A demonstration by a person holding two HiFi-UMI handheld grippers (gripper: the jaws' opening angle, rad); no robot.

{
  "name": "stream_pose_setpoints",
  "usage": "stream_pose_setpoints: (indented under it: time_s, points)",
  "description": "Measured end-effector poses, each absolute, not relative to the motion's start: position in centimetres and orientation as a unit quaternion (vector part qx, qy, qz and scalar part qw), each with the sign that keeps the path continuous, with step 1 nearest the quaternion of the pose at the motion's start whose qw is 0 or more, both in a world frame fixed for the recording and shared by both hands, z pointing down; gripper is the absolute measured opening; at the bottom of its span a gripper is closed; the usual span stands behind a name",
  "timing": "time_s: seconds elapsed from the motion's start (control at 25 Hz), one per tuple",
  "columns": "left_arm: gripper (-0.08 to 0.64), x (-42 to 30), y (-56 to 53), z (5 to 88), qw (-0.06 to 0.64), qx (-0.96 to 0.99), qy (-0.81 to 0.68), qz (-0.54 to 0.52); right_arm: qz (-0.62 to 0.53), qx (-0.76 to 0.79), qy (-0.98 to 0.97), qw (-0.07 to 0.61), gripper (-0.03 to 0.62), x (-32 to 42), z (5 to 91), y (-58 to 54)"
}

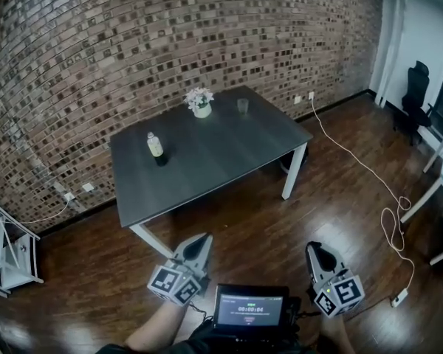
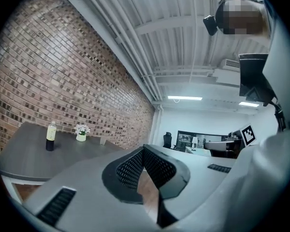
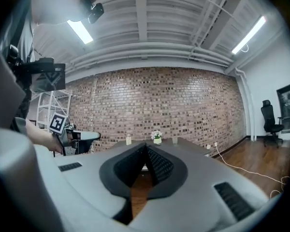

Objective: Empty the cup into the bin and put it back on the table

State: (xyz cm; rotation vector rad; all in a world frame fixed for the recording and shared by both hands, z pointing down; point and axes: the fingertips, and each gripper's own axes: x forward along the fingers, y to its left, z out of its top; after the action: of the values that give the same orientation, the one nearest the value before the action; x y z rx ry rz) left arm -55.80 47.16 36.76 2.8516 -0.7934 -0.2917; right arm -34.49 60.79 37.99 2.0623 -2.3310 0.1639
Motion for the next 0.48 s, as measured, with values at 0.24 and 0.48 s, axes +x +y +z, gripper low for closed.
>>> stream_pose_setpoints:
  time_s: [0.24, 0.48]
  points:
    - [0.005, -50.3, 43.6, 35.9, 0.084, 0.948, -0.287, -0.106, 0.050, 0.636, -0.770, 0.011, 0.000, -28.5, 37.8, 55.9]
    - [0.005, -47.2, 38.9, 36.0, 0.080, 0.944, -0.303, -0.101, 0.052, 0.621, -0.782, 0.010, 0.002, -25.2, 38.1, 50.6]
